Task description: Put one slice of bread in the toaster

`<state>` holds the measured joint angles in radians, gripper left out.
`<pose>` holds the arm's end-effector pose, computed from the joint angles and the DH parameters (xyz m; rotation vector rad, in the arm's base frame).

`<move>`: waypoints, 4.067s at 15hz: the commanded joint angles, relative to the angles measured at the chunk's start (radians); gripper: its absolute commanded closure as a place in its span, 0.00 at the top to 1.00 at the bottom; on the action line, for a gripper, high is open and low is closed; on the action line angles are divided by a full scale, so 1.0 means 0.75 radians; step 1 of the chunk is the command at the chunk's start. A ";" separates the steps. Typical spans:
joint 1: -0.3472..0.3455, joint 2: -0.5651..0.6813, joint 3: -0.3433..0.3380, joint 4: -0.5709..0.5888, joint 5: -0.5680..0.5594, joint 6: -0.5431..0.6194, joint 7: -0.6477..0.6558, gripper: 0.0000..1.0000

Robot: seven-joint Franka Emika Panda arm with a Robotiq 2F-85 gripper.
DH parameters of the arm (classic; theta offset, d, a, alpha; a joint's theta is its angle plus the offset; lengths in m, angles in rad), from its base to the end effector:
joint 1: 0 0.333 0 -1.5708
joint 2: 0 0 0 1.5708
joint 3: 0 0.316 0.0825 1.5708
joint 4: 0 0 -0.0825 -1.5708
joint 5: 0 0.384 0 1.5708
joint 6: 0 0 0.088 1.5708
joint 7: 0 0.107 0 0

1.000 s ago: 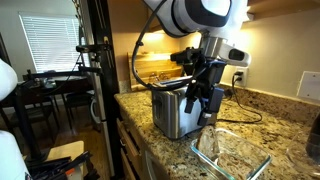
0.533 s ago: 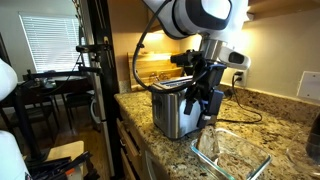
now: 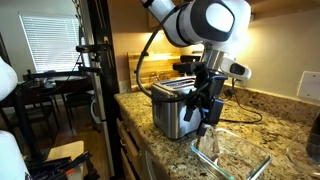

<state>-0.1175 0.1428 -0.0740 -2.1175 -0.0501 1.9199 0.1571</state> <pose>0.5125 -0.1027 0.3235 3.0086 -0.4924 -0.5249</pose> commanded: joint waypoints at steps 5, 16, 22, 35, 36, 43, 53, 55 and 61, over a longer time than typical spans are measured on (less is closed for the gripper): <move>0.018 0.028 -0.003 0.019 0.050 -0.026 -0.017 1.00; 0.013 0.067 -0.012 0.040 0.056 -0.016 -0.022 1.00; 0.000 0.120 -0.029 0.103 0.049 -0.016 -0.026 1.00; -0.004 0.246 -0.043 0.255 0.050 -0.032 -0.025 1.00; -0.004 0.251 -0.044 0.261 0.049 -0.034 -0.024 1.00; -0.008 0.254 -0.049 0.267 0.051 -0.028 -0.024 0.67; -0.009 0.250 -0.056 0.264 0.049 -0.024 -0.023 0.06; -0.008 0.239 -0.057 0.257 0.047 -0.021 -0.023 0.05; 0.012 0.135 -0.055 0.190 0.022 0.010 -0.004 0.08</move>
<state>-0.1178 0.3206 -0.1108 -1.9276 -0.0306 1.9213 0.1571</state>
